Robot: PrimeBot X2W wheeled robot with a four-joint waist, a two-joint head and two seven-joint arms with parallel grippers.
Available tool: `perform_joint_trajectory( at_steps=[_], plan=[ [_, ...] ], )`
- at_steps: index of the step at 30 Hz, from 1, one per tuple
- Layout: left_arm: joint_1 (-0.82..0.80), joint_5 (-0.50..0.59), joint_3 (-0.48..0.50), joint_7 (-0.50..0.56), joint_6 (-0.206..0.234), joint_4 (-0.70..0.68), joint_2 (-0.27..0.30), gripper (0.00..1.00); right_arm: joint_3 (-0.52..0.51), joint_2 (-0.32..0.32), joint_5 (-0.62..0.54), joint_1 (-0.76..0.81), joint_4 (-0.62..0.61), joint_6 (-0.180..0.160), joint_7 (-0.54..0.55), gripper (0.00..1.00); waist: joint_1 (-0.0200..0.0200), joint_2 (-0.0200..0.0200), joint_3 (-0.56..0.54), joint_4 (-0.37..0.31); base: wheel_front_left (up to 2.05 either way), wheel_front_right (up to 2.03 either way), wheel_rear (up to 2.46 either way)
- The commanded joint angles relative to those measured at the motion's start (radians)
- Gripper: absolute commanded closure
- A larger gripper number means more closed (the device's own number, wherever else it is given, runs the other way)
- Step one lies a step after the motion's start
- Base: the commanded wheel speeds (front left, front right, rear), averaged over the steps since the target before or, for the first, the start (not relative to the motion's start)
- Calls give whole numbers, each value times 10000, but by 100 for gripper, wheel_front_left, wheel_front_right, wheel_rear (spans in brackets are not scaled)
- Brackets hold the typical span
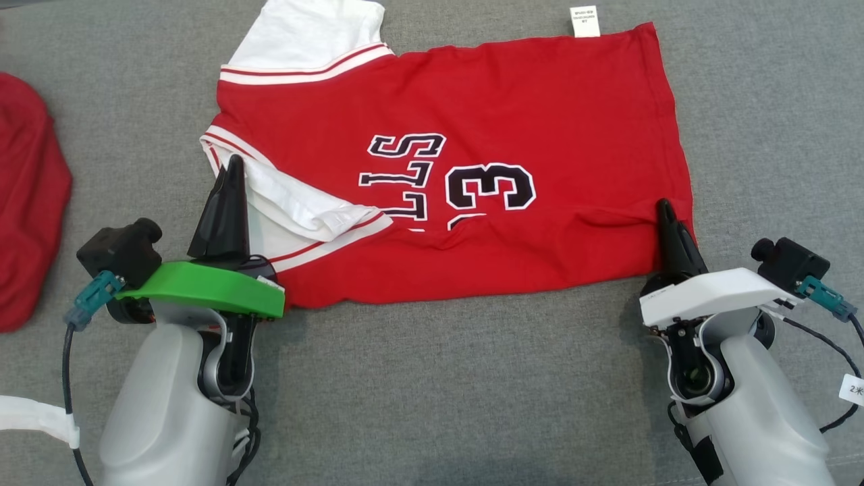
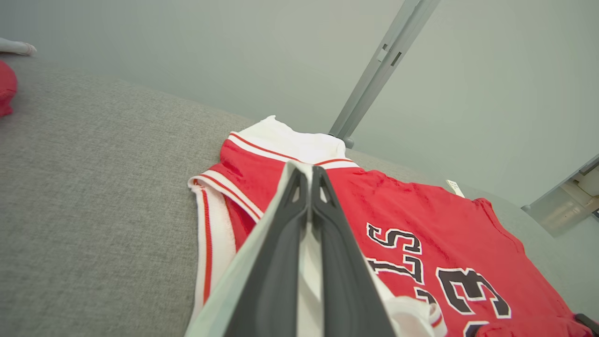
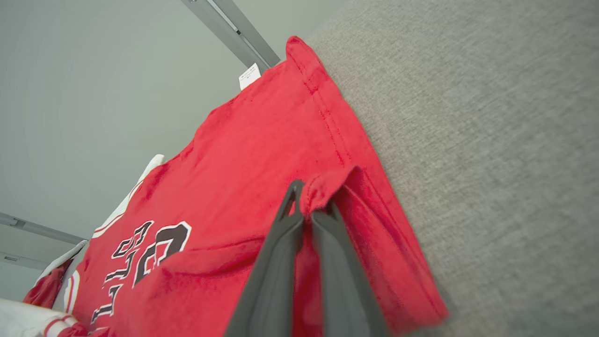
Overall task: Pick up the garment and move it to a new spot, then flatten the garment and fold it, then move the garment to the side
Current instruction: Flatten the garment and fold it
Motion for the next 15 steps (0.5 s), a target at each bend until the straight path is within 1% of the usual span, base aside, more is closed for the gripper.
perform_joint_trajectory(
  at_steps=[1, 2, 3, 4, 5, 6, 11, 15],
  plan=[
    [-228, 61, 70, -29, -35, 171, -14, 100, 61, 64, 49, -155, 134, 7, -62, 75, 0, 0, 61, -65, 0, 0, 0],
    [-322, 57, 96, -30, -35, 289, -38, 100, 89, 74, 83, -225, 157, 7, -99, 55, 0, 0, 75, -79, 0, 0, 0],
    [-430, 93, 154, -30, -36, 397, -58, 100, 128, 86, 97, -295, 183, 7, -119, 0, 0, 0, 88, -92, 0, 0, 0],
    [-510, 116, 204, -31, -36, 460, -69, 70, 157, 100, 111, -361, 209, 7, -146, 0, 0, 0, 99, -106, 0, 0, 0],
    [-564, 126, 251, -31, -36, 525, -102, 34, 197, 106, 132, -429, 236, 7, -162, 0, 0, 0, 108, -118, 0, 0, 0],
    [-594, 109, 269, -31, -36, 576, -131, 0, 223, 105, 138, -494, 280, 7, -181, 0, 0, 0, 116, -127, 0, 0, 0],
    [-819, -159, 193, -20, -37, 726, -239, 0, 391, 130, 234, -945, 637, 7, -225, 0, 0, 0, 128, -128, 0, 0, 0],
    [-796, -291, 195, -21, -36, 418, -293, 0, 418, 132, 252, -1228, 696, 7, -327, 0, 0, 0, 85, -72, 0, 0, 0]
  ],
)
